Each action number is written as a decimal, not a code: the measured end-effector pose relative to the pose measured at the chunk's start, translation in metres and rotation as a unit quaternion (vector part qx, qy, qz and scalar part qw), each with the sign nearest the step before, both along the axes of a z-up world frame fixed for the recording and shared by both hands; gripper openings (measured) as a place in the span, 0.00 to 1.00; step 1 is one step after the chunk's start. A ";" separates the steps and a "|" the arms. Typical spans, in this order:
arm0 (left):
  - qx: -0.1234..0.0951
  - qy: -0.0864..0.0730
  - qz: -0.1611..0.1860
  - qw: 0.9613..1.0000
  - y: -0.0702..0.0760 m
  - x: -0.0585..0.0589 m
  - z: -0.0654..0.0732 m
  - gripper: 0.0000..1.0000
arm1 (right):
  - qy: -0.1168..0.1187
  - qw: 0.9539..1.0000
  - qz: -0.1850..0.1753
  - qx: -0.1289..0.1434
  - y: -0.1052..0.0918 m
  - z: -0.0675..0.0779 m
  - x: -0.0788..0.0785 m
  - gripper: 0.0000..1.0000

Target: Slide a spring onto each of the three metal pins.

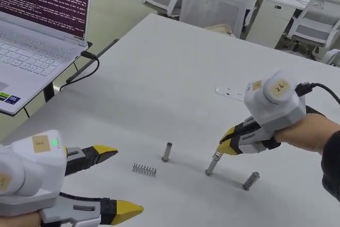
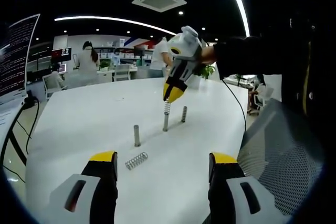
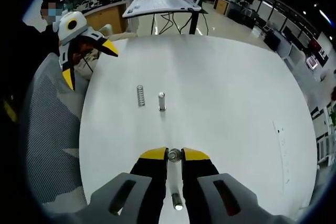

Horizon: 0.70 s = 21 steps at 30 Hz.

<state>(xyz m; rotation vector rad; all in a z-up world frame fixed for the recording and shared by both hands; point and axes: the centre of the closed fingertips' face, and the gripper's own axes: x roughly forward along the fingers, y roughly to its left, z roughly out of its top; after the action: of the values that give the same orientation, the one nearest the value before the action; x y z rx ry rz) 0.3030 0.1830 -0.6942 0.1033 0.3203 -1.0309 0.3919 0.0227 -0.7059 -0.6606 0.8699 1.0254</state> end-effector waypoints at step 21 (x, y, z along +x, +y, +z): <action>0.000 0.001 0.002 1.000 0.001 0.001 -0.001 0.66 | 0.005 1.000 -0.006 -0.008 0.001 -0.027 0.000 0.07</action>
<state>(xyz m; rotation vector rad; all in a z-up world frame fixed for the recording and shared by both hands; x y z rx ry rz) 0.3036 0.1840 -0.6953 0.1027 0.3218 -1.0273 0.3917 0.0235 -0.7328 -0.6642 0.8899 1.0122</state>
